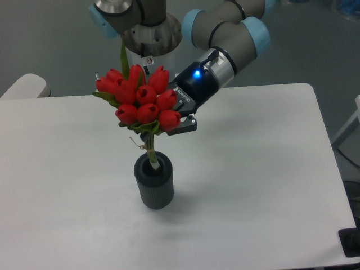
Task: Insert the flowers into the vase
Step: 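Lower the tulip stems down into the grey vase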
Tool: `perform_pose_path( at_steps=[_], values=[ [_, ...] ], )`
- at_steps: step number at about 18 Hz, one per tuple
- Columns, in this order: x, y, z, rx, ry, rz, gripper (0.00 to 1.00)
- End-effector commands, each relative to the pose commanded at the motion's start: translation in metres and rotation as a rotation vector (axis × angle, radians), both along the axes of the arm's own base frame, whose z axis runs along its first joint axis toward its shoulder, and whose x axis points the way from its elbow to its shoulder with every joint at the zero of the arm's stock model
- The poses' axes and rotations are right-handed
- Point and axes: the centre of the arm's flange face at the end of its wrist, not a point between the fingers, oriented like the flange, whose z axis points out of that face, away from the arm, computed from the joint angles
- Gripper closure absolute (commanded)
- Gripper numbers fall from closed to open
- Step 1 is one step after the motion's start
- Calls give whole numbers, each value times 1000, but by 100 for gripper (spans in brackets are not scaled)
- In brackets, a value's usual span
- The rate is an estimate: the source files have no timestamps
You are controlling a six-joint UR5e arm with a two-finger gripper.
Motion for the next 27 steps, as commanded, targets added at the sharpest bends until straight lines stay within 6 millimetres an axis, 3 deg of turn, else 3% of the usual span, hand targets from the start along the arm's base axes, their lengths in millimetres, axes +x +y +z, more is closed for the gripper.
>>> perform_pose_path(
  at_steps=[4, 16, 27],
  values=[
    [4, 3, -5, -2, -4, -10, 79],
    [-7, 11, -84, -20, 1, -34, 79],
    [-8, 2, -122, -15, 16, -33, 73]
  ],
)
